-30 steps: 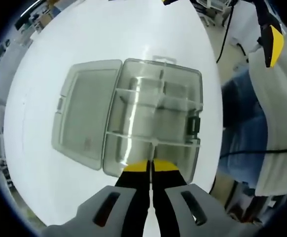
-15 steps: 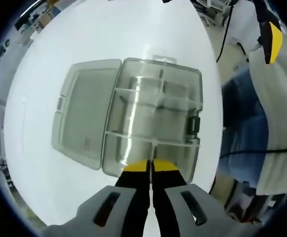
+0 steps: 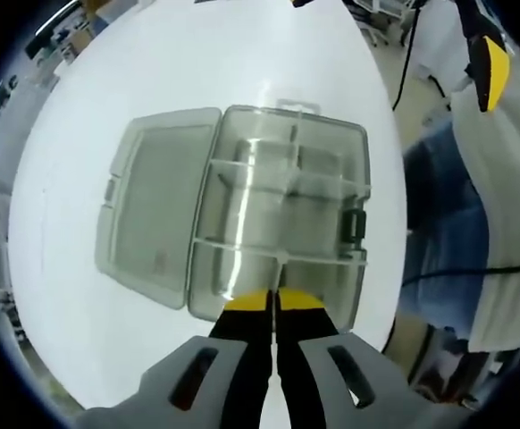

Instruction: Insert the divider into the dual guide fixture by aligning both edges with the guide slots and pushing it downward to the bottom, including one-sided entry, uneven engagement, binding, and posture correction.

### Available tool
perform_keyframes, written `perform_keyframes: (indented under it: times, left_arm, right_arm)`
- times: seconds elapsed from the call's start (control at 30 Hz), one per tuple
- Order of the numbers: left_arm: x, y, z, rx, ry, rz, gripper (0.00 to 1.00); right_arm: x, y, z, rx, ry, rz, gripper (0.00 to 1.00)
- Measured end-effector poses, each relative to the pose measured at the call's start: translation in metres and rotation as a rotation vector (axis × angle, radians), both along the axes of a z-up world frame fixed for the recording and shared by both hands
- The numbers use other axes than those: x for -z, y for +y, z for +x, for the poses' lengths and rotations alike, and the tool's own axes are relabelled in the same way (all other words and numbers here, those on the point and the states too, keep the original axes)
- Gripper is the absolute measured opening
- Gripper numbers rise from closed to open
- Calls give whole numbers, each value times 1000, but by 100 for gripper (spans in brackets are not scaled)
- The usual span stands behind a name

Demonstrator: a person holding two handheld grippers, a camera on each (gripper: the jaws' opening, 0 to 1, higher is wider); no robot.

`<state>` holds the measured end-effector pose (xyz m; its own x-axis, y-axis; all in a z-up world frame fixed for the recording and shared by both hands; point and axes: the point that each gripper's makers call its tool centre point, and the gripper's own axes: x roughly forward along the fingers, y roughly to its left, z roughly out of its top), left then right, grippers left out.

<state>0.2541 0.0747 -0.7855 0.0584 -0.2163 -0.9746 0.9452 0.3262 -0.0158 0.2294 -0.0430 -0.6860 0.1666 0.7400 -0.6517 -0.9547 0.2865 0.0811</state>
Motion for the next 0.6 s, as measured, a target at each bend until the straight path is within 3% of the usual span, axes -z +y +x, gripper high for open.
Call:
perform_keyframes:
  times: [0.07, 0.27, 0.37, 0.6]
  left_arm:
    - [0, -1, -3, 30, -4, 15, 0]
    - [1, 0, -1, 12, 1, 0, 0]
    - [2, -2, -2, 35, -4, 25, 0]
    - [1, -1, -3, 24, -9, -2, 0]
  right_arm:
    - [1, 0, 0, 1, 0, -1, 67]
    - [0, 0, -1, -1, -1, -2, 67]
    - [-1, 1, -1, -1, -4, -2, 67]
    - [-2, -1, -2, -4, -9, -6, 67]
